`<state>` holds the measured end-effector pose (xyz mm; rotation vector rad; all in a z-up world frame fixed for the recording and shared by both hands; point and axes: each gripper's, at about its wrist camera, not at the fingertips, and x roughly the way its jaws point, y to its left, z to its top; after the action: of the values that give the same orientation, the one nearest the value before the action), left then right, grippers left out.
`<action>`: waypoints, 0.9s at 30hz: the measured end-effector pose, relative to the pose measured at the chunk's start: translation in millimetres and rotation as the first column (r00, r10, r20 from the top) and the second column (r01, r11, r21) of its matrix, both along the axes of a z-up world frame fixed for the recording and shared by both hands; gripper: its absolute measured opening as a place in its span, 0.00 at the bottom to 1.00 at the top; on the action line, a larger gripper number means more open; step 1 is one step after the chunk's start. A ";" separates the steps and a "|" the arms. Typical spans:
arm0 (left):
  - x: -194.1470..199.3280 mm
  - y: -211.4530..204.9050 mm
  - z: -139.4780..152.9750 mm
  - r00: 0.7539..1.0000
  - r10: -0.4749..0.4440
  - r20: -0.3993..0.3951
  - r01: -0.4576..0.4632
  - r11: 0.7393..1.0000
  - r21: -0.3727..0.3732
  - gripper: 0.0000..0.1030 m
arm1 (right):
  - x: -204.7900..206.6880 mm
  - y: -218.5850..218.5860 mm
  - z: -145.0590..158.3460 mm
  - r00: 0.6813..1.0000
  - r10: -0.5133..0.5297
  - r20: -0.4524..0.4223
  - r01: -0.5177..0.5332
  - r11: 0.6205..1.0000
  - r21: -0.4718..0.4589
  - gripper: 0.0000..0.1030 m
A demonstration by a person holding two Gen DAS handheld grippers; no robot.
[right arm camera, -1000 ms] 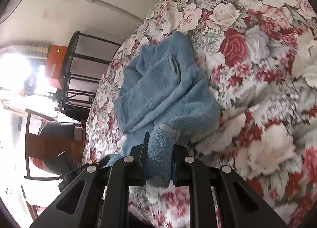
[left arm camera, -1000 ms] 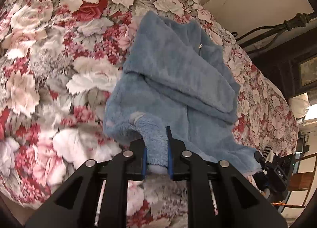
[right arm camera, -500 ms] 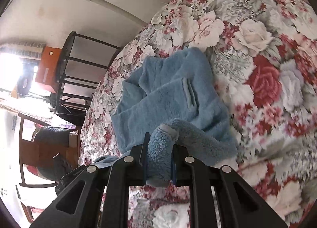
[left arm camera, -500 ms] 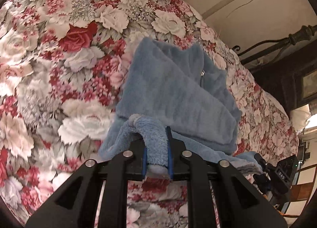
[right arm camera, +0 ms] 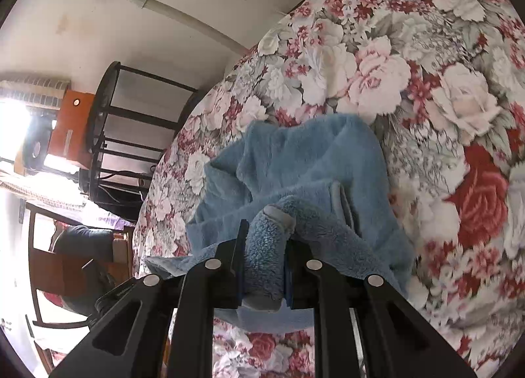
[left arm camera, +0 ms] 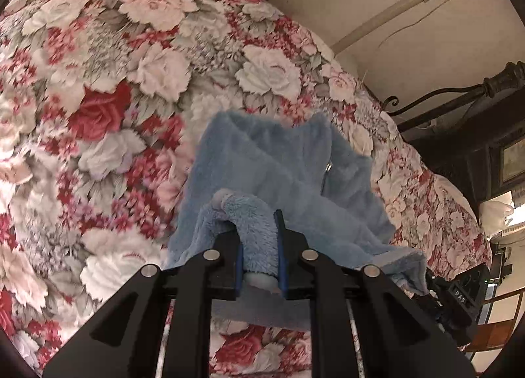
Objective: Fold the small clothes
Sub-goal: 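Lift the hem with both tools and fold it toward the collar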
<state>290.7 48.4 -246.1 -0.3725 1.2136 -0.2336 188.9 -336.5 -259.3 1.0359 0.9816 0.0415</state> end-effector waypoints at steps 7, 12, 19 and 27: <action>22.0 -7.3 -1.0 1.000 0.012 0.023 -0.012 1.000 0.008 0.14 | 20.3 -13.8 -10.4 0.999 -0.045 -0.005 0.045 0.999 0.024 0.17; 38.0 -4.6 -13.2 0.999 0.036 -0.002 -0.036 0.999 -0.012 0.14 | 38.5 -20.3 -19.7 0.998 -0.058 -0.007 0.058 0.998 0.035 0.17; 56.8 -1.9 -32.5 0.998 0.056 -0.027 -0.057 0.998 -0.025 0.15 | 62.1 -20.5 -45.0 0.998 -0.050 -0.026 0.051 0.998 0.046 0.17; 74.8 -8.7 -50.1 0.998 0.061 -0.019 -0.061 0.998 -0.015 0.15 | 73.0 -27.0 -70.6 0.998 -0.052 -0.039 0.054 0.997 0.049 0.17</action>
<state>365.5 39.6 -296.2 -0.4251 1.2175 -0.1874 261.9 -363.5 -329.9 1.1118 0.9906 0.0030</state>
